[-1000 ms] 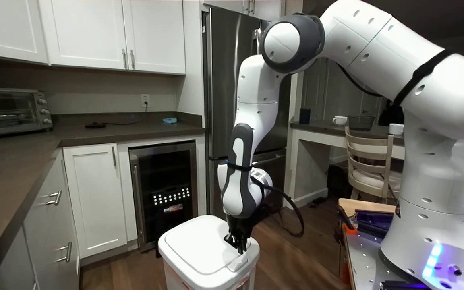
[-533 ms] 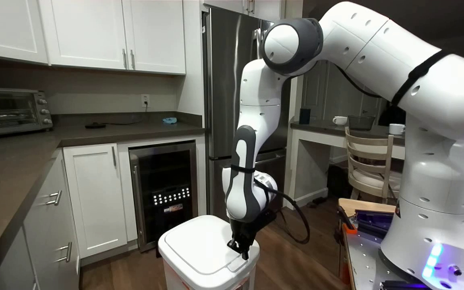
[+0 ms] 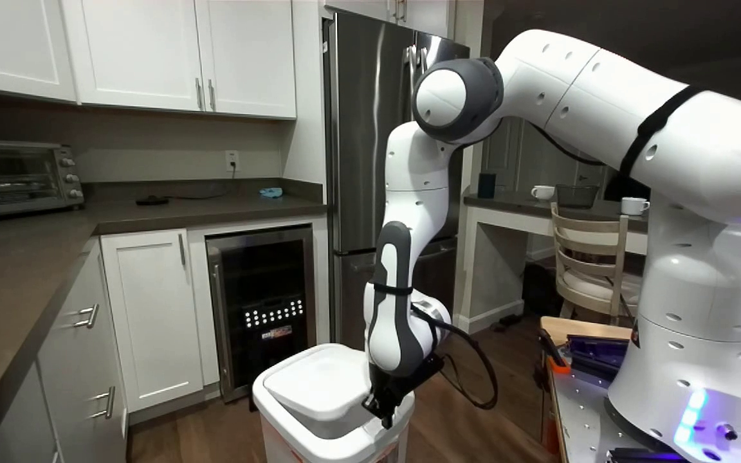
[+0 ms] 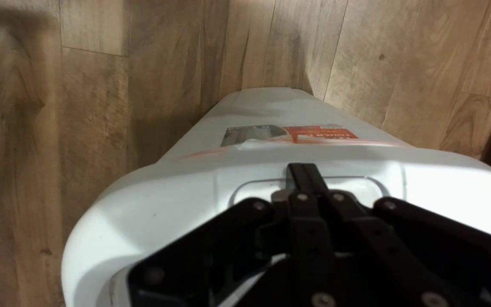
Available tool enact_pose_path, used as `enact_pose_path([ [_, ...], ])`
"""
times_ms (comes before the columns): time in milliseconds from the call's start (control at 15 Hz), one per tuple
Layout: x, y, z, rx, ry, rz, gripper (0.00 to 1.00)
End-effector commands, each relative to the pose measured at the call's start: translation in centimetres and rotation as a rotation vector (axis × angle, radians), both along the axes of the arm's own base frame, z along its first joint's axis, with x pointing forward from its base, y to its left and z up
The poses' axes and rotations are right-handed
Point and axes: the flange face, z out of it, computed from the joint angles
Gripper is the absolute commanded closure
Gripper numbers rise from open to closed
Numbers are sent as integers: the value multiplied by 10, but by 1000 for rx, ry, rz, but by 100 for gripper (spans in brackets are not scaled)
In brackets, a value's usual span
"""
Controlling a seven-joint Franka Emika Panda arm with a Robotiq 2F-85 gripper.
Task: Press the button on the bin
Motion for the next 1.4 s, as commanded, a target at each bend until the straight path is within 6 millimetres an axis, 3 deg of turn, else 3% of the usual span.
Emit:
enact_pose_path([
  [0,4,-1,-13,23,-12,32,100],
  [67,11,2,7,18,3,40,100],
  [533,42,29,94,95,180,60,100],
  [600,44,33,107,115,226,69,93],
  [667,46,35,118,117,262,60,74],
  [1067,40,42,178,162,383,86,36],
  [1333,16,40,210,175,406,91,12],
])
